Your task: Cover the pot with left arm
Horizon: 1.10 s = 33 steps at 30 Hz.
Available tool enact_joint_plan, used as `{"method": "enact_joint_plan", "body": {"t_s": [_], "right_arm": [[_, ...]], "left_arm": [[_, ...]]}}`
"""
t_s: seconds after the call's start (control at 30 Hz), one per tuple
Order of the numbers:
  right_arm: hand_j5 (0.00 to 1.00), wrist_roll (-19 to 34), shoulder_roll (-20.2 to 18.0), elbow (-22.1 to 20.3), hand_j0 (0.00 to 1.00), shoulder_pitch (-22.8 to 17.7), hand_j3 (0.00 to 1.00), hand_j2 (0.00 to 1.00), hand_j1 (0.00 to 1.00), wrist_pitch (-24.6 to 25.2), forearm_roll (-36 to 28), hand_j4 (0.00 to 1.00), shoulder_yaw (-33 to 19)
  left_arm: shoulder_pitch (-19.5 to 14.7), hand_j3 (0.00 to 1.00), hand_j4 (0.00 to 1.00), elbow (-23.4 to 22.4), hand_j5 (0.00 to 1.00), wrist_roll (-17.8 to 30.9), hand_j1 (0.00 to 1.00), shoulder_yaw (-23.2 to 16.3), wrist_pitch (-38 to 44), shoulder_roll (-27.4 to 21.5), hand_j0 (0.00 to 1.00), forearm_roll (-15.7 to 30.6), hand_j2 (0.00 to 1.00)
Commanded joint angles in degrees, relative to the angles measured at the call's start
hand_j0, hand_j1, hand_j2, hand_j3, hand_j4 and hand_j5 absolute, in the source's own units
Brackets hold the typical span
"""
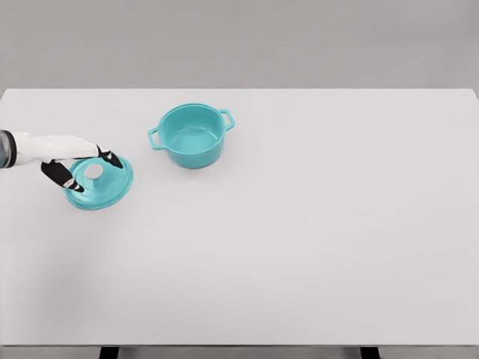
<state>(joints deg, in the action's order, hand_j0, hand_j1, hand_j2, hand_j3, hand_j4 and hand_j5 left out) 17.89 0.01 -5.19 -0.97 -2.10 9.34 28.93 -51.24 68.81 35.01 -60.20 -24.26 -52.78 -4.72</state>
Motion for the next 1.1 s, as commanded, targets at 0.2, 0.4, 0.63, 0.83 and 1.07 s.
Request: {"method": "enact_joint_plan", "body": {"t_s": [0.2, 0.4, 0.63, 0.83, 1.07], "right_arm": [[1.0, 0.0, 0.0, 0.0, 1.0, 0.0, 1.0, 1.0, 1.0, 0.0, 0.0, 1.0, 0.0], [1.0, 0.0, 0.0, 0.0, 1.0, 0.0, 1.0, 1.0, 1.0, 0.0, 0.0, 1.0, 0.0], [1.0, 0.0, 0.0, 0.0, 1.0, 0.0, 1.0, 1.0, 1.0, 0.0, 0.0, 1.0, 0.0], [1.0, 0.0, 0.0, 0.0, 1.0, 0.0, 1.0, 1.0, 1.0, 0.0, 0.0, 1.0, 0.1], [1.0, 0.0, 0.0, 0.0, 1.0, 0.0, 1.0, 1.0, 1.0, 0.0, 0.0, 1.0, 0.0]], "left_arm": [[0.0, 0.74, 0.74, 0.0, 0.74, 0.0, 0.74, 0.0, 0.1, 0.0, 0.74, 0.2, 0.74], [0.0, 0.74, 0.74, -0.2, 0.74, 0.0, 0.74, 0.0, 0.2, 0.0, 0.74, 0.2, 0.74], [0.4, 0.74, 0.74, -0.4, 0.74, 0.0, 0.74, -0.1, 0.3, 0.2, 0.74, 0.1, 0.74], [0.2, 0.74, 0.74, -2.9, 0.74, 0.0, 0.74, 0.0, 0.3, 1.3, 0.74, 0.1, 0.74], [0.1, 0.74, 0.74, -3.0, 0.74, 0.0, 0.74, 0.0, 0.3, 1.3, 0.74, 0.1, 0.74]]}}
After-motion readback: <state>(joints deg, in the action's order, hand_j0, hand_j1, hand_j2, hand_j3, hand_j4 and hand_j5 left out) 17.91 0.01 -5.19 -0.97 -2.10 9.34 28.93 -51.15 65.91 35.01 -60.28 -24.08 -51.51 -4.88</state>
